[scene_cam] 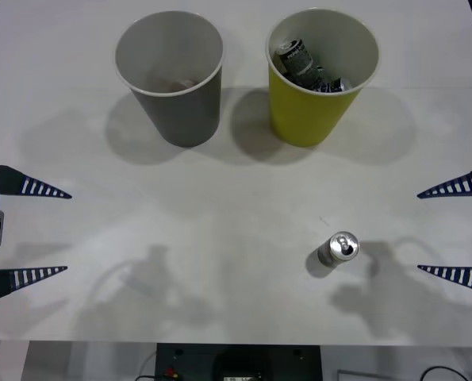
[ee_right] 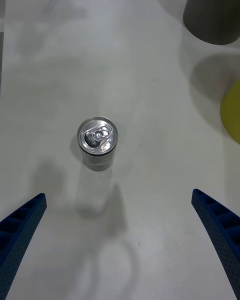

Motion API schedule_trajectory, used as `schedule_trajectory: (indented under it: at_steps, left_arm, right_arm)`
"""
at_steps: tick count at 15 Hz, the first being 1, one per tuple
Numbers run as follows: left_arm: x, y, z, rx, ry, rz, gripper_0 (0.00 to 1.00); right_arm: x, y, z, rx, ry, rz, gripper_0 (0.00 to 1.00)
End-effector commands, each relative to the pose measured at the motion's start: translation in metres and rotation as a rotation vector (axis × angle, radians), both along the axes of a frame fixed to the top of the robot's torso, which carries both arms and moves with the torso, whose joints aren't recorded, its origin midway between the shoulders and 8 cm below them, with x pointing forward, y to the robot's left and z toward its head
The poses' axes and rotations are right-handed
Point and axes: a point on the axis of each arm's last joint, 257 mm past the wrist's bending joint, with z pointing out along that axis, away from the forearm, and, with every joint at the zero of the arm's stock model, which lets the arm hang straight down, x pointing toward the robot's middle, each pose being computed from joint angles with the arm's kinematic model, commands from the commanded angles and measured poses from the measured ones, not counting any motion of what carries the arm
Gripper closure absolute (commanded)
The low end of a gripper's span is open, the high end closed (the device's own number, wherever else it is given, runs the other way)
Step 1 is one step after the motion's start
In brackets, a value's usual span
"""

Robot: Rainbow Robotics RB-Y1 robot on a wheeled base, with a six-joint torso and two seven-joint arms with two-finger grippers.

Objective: Put the can into the green bin and the plastic bottle into the gray bin

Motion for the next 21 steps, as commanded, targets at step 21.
schedule_trajectory:
  at_steps: [21]
  left_arm:
    - [0.000, 0.000, 0.000, 0.000, 0.000, 0.000, 0.00]
  right_arm:
    - [0.020, -0.018, -0.063, 0.198, -0.024, 0.082, 0.00]
